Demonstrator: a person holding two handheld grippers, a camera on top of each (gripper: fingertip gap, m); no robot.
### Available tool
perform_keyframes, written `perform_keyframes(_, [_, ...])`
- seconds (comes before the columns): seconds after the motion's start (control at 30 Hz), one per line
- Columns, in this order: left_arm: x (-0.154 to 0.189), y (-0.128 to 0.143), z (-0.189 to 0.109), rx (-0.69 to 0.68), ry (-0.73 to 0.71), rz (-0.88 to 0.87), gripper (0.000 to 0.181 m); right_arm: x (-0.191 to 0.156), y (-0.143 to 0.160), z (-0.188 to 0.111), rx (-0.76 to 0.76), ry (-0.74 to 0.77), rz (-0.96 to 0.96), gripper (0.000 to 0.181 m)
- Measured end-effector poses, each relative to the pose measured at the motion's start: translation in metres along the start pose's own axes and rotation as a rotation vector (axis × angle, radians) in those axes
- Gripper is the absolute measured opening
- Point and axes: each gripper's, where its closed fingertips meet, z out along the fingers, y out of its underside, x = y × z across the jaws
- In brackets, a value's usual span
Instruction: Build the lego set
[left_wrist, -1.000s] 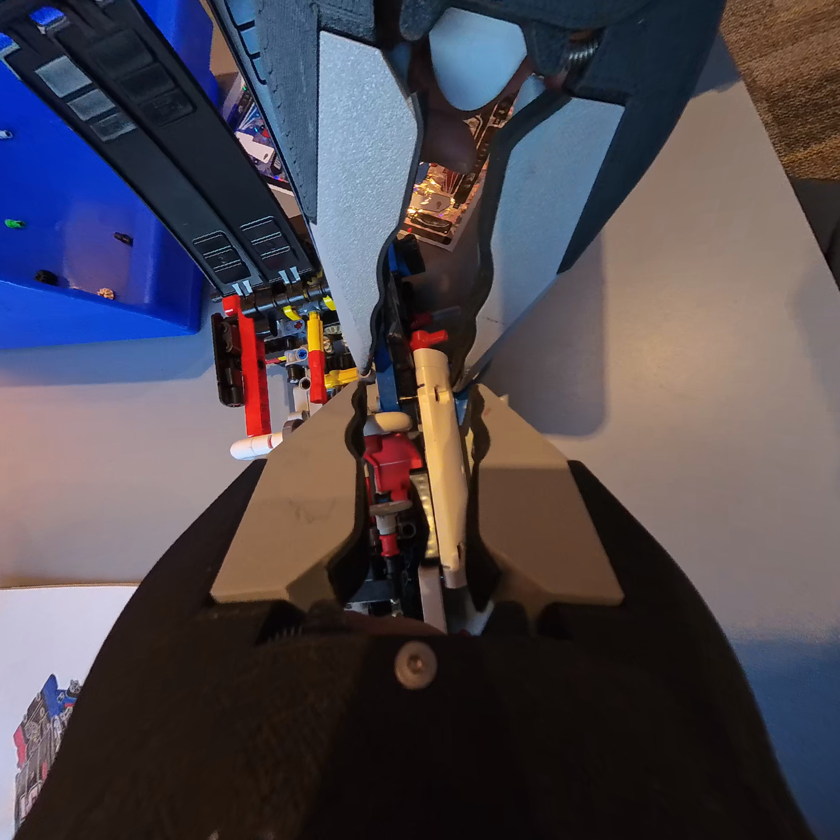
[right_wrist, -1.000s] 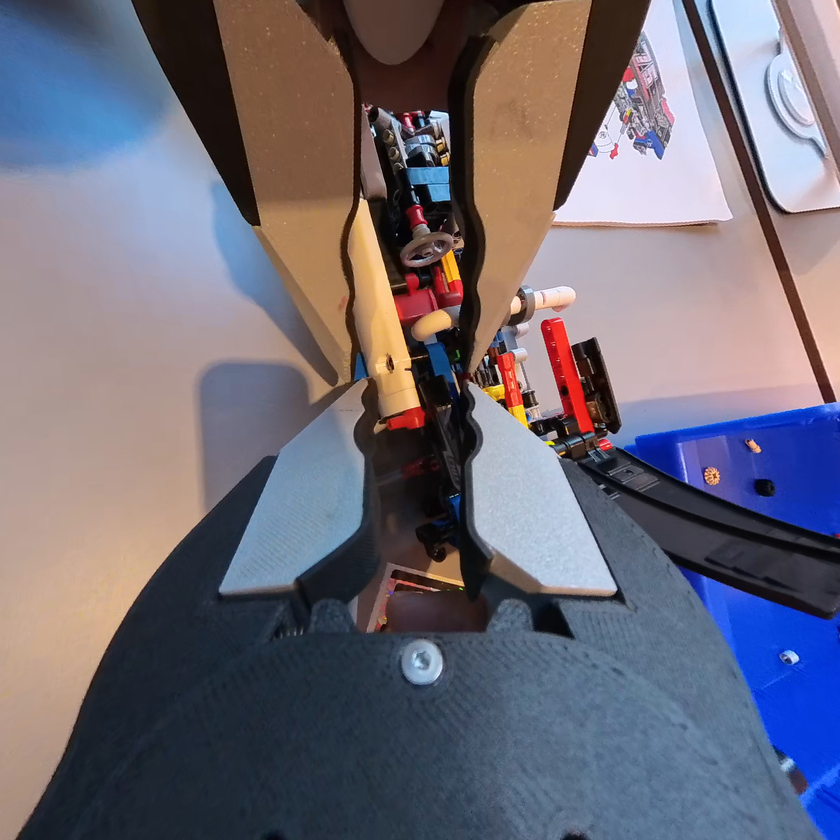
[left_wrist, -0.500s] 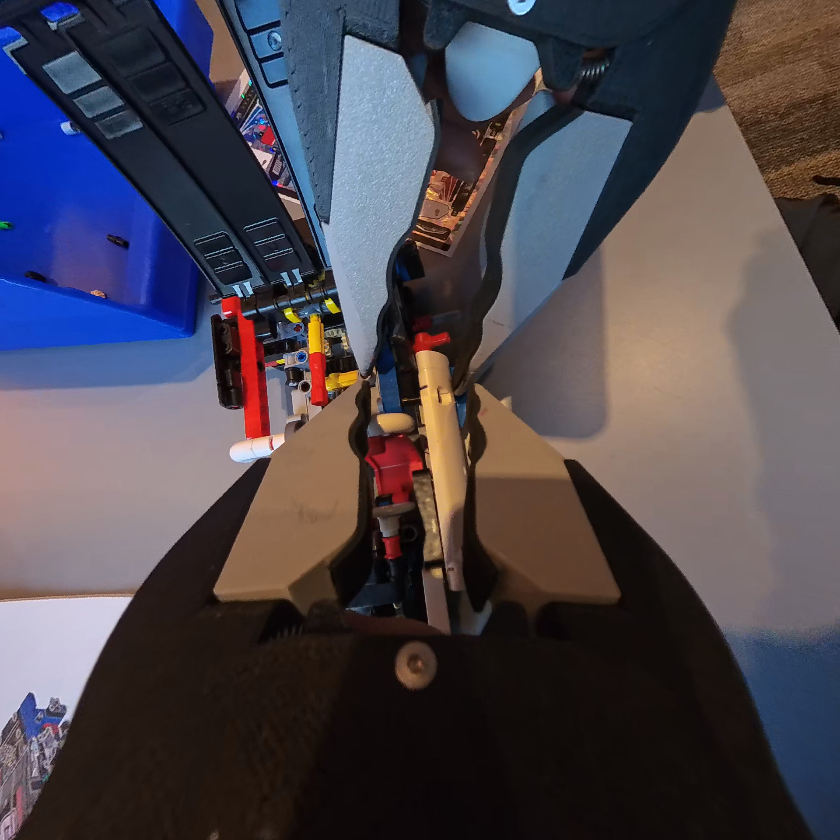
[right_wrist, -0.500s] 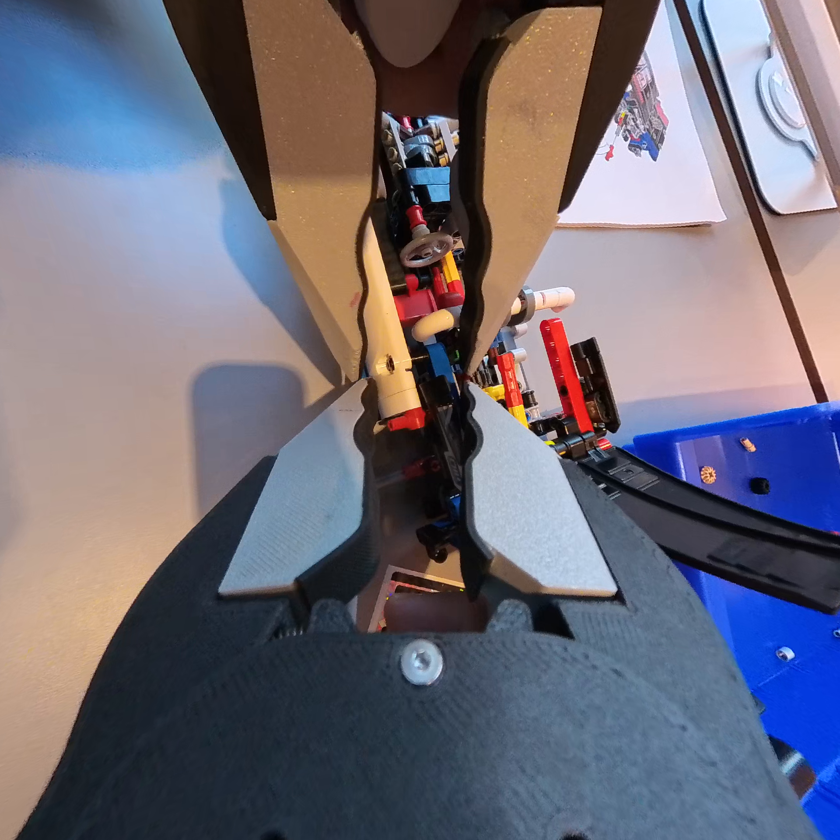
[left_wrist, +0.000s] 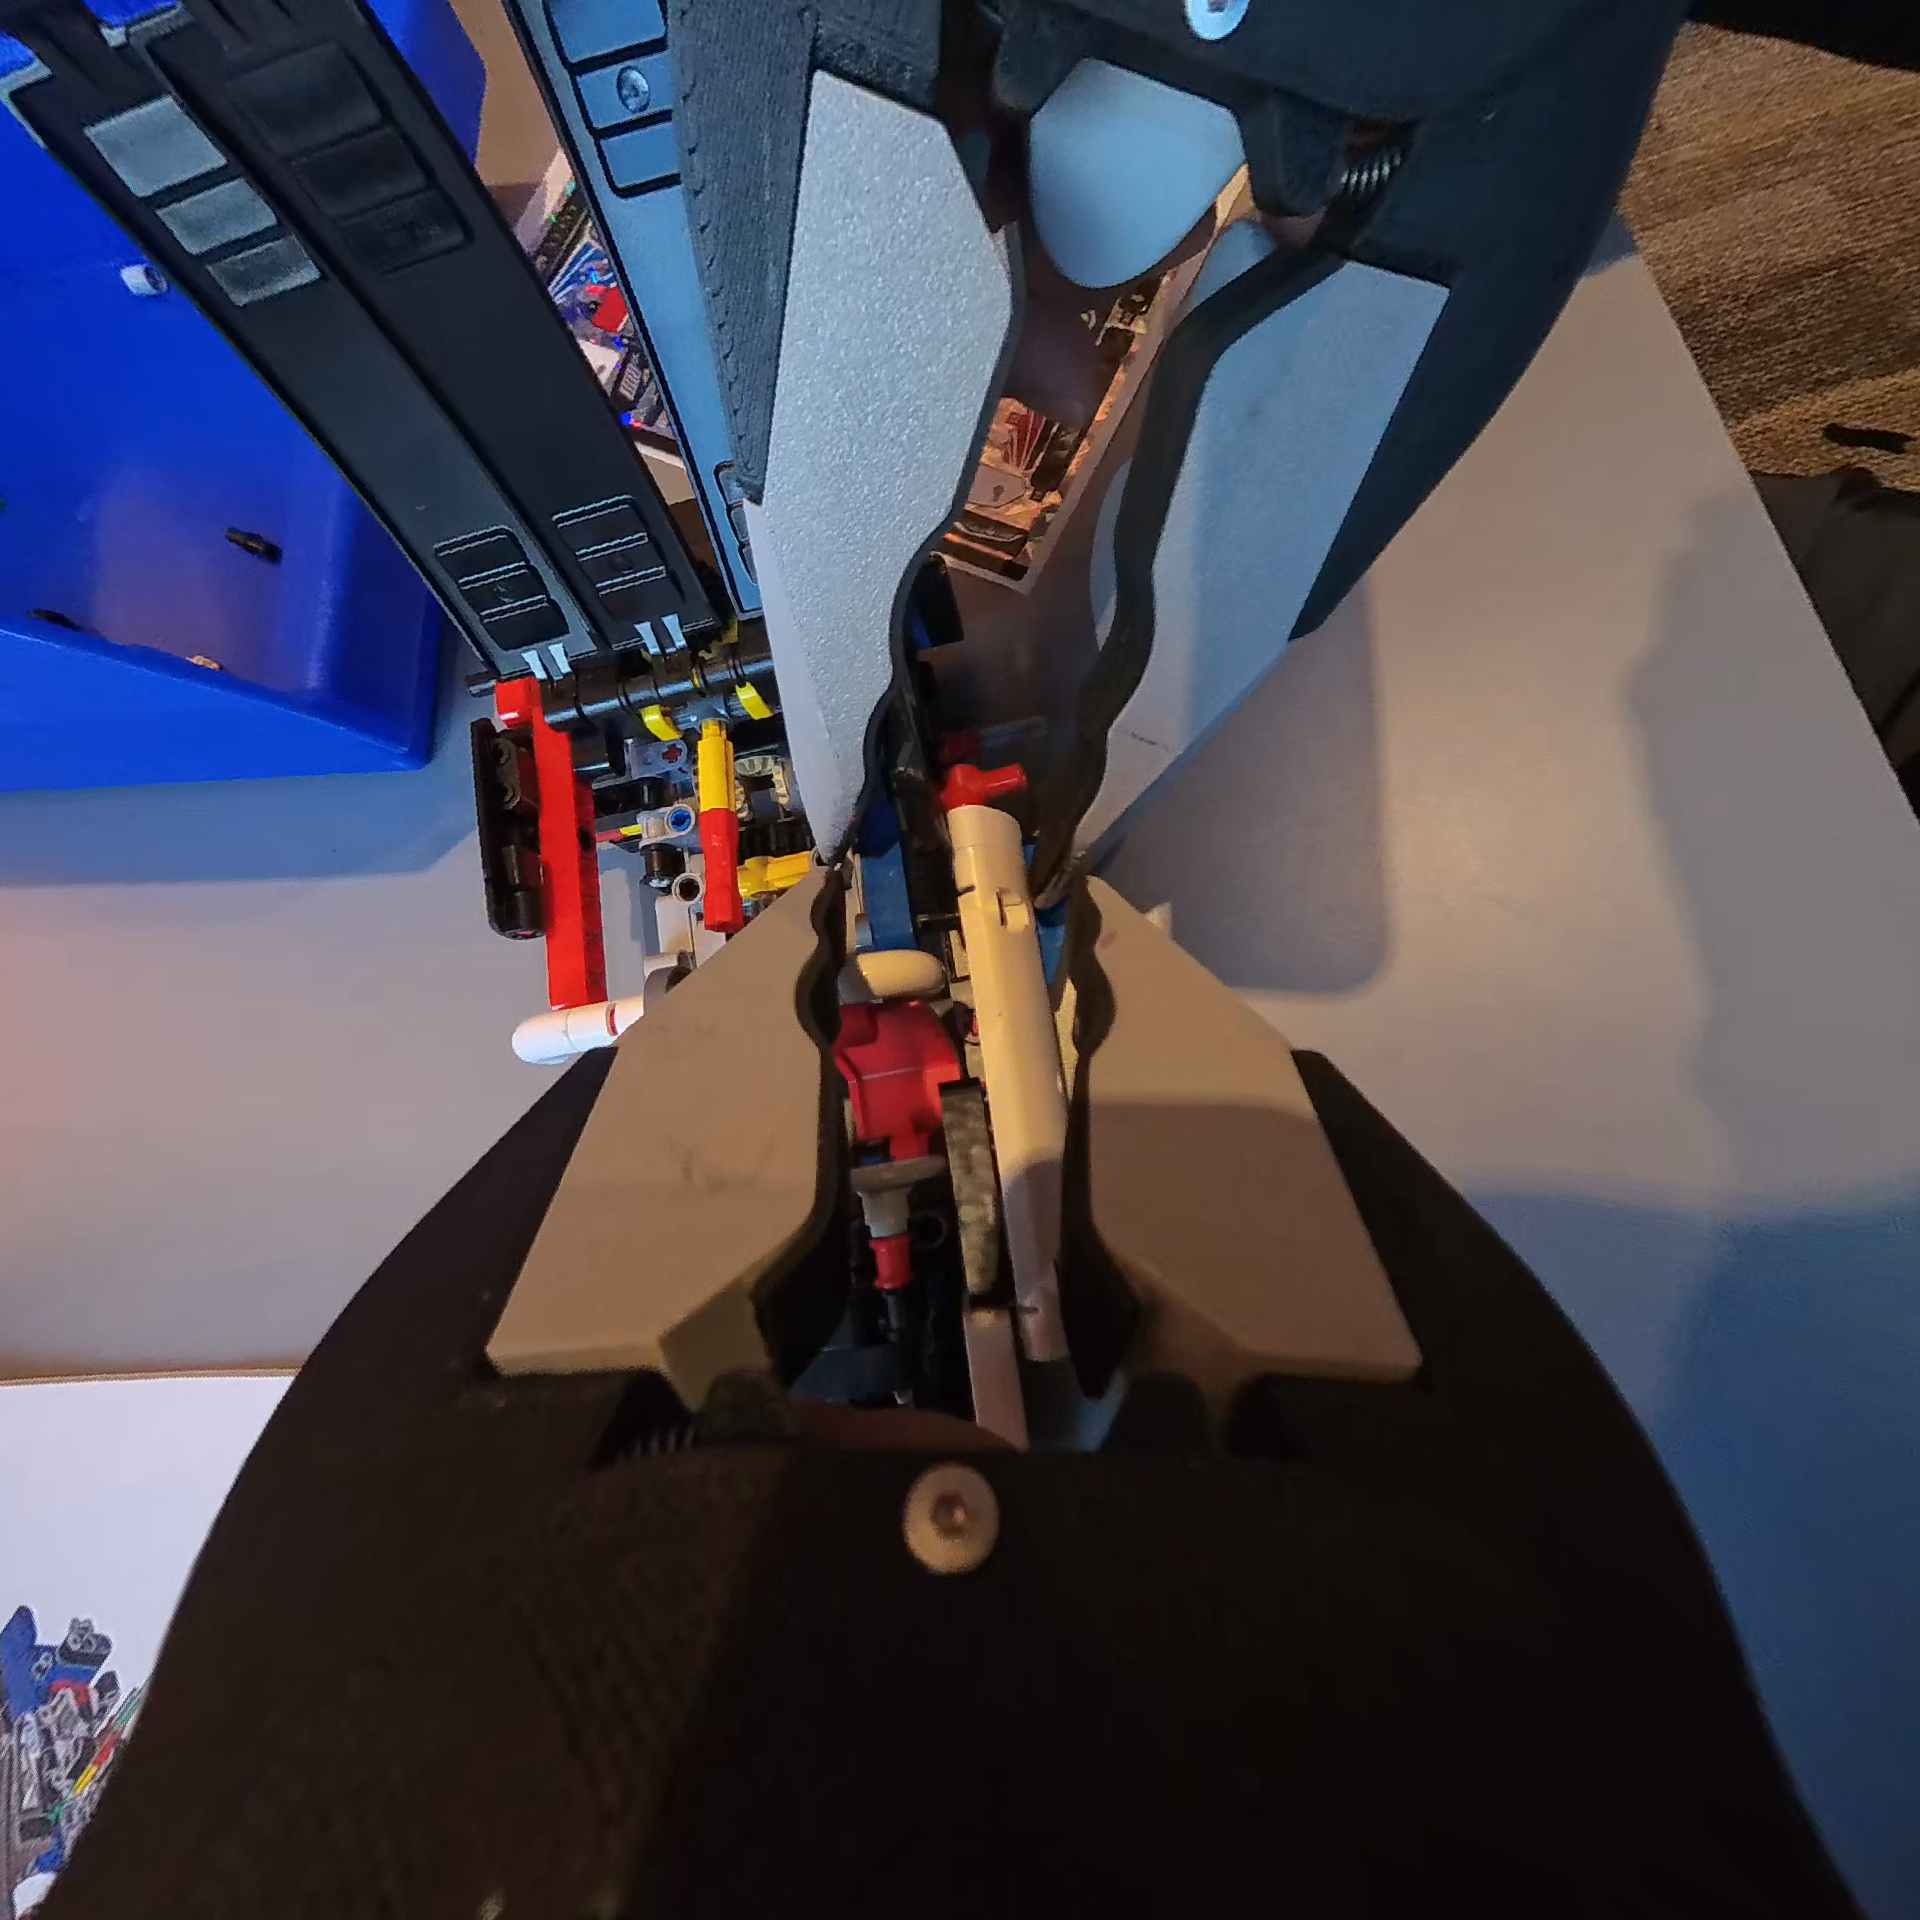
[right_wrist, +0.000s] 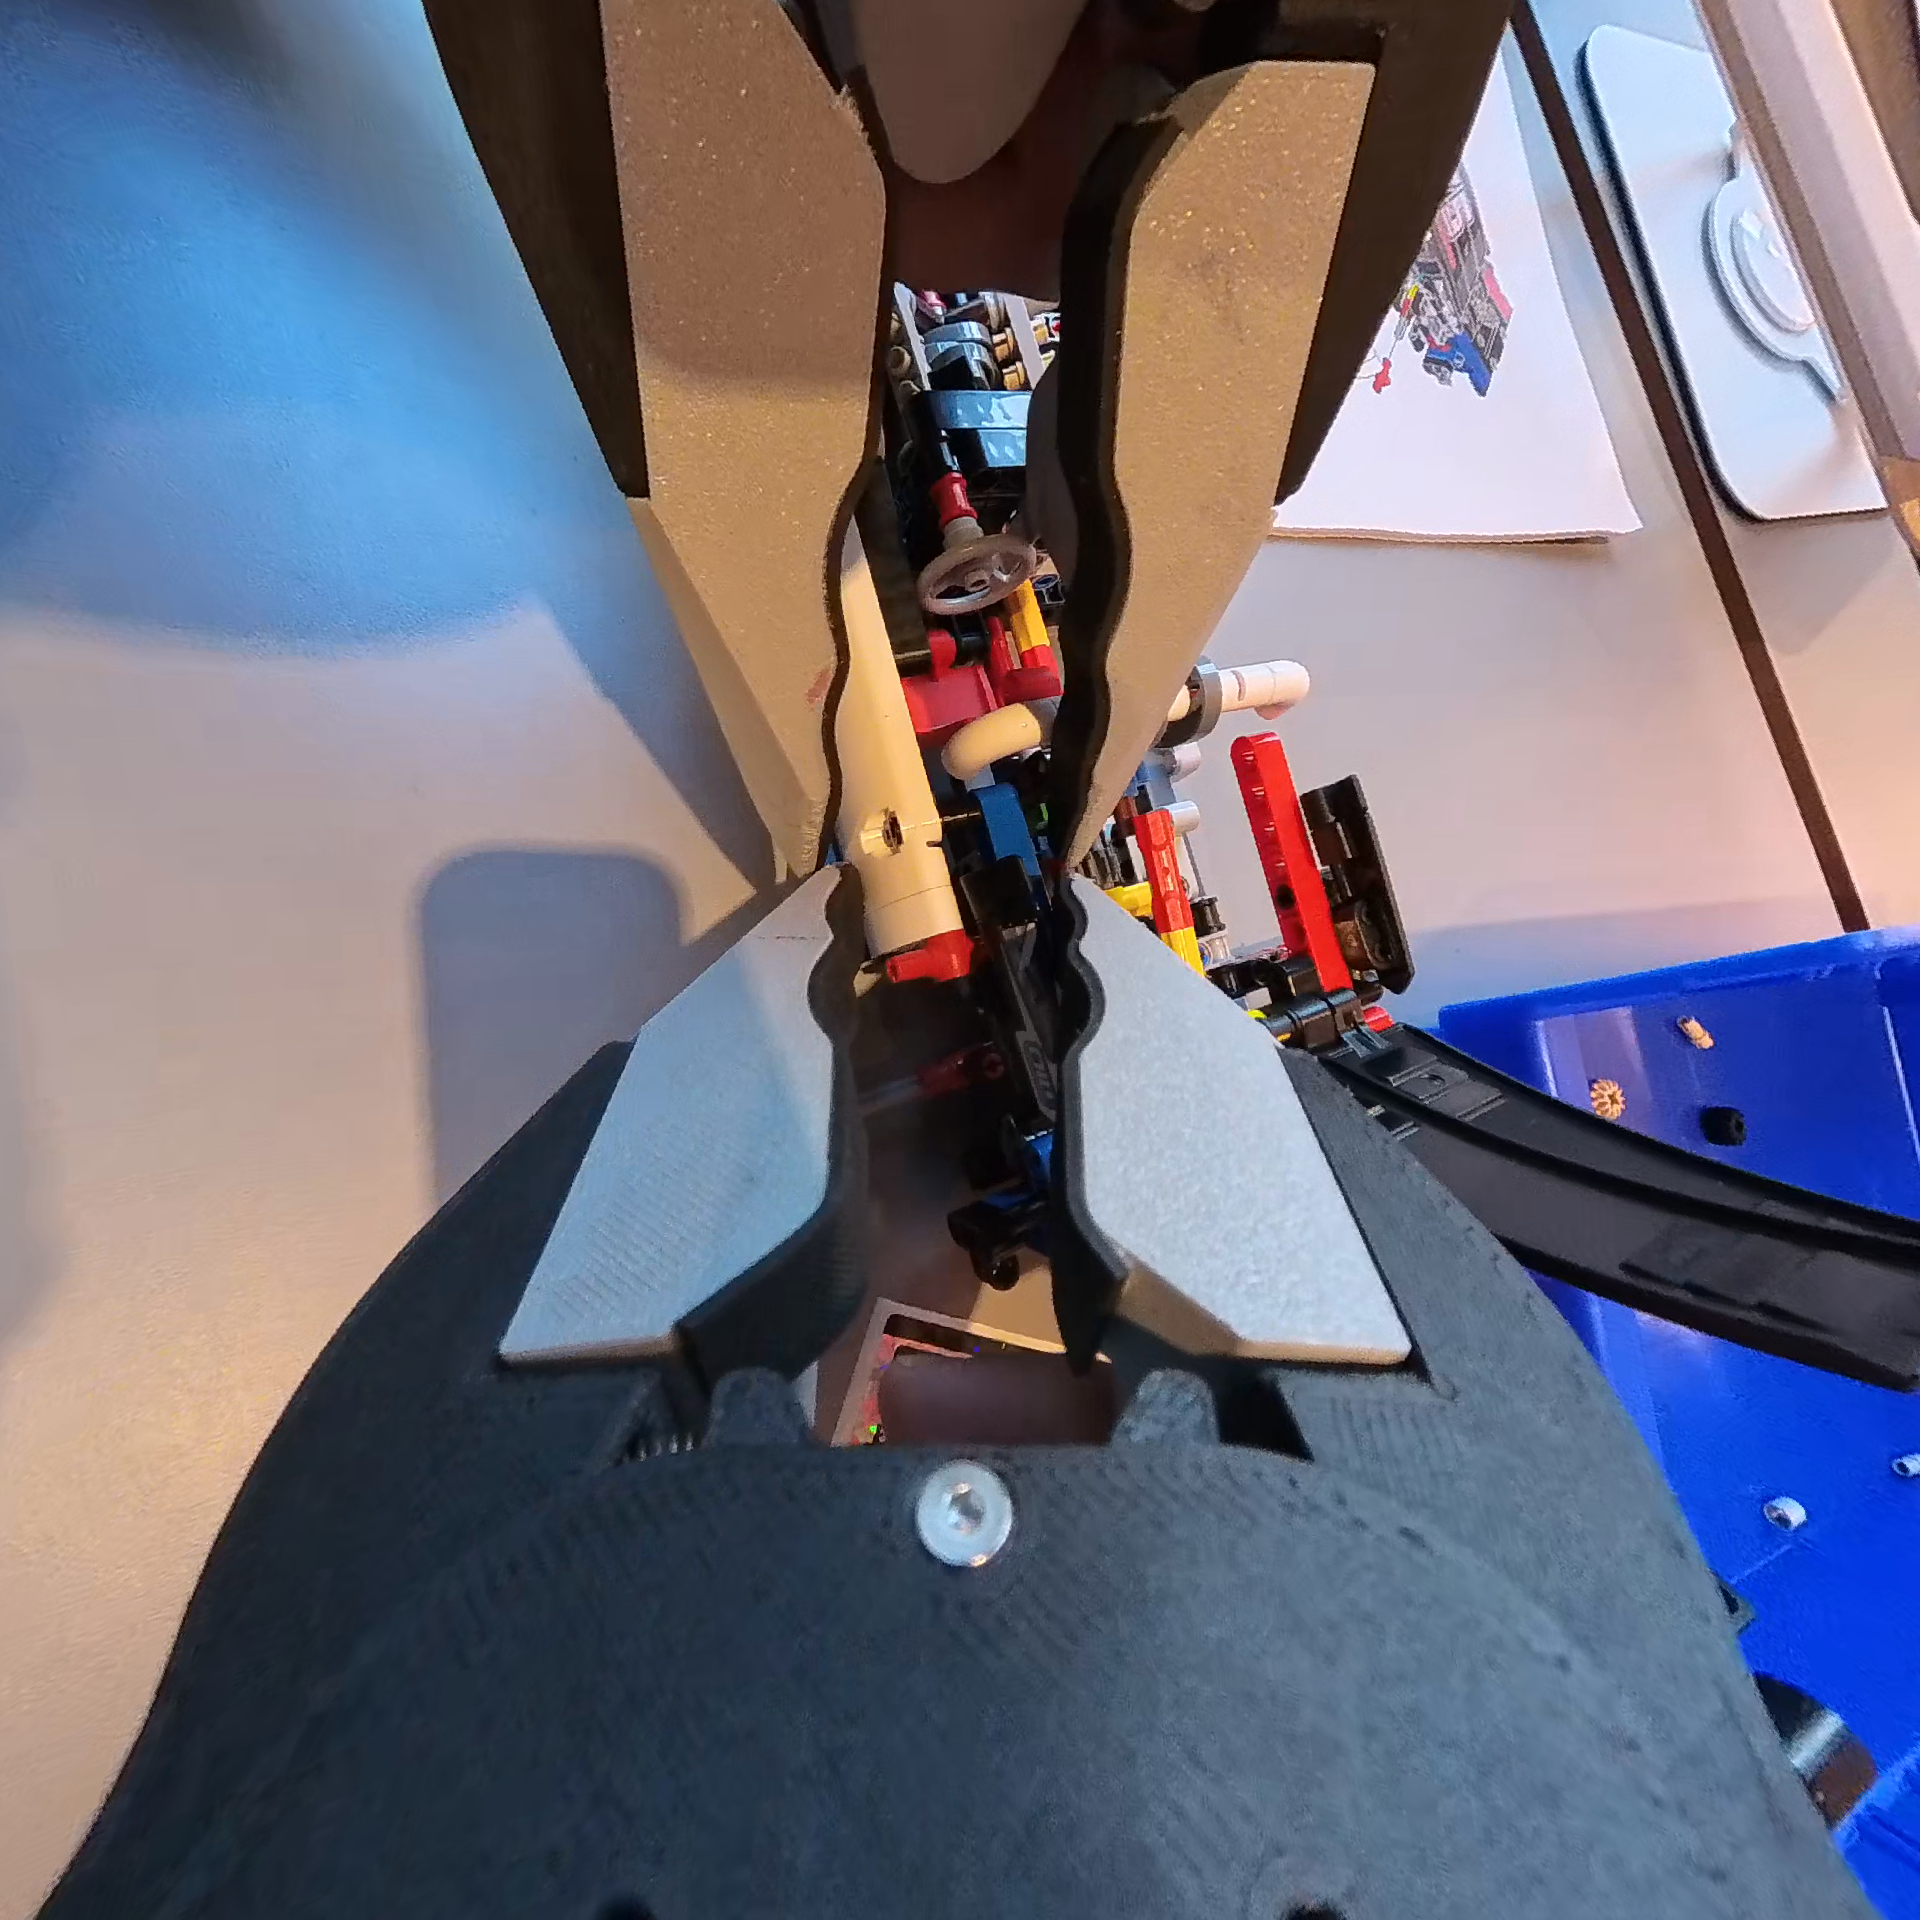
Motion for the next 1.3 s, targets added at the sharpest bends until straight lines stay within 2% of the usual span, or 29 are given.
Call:
perform_keyframes(1.03, [-0.0032, 0.0012, -0.0043, -0.009, -0.019, 0.002, 0.040, 0.0007, -0.0013, 0.0000, 0.028, -0.003, 0.027, 0.033])
perform_keyframes(1.17, [-0.0020, 0.0006, -0.0027, 0.001, -0.007, -0.018, 0.042, 0.0008, -0.0014, 0.0000, 0.036, 0.001, 0.021, 0.033])
perform_keyframes(1.3, [0.0032, -0.0032, -0.0093, 0.074, 0.077, -0.086, 0.048, 0.0011, -0.0019, 0.0003, 0.057, 0.005, 0.010, 0.033])
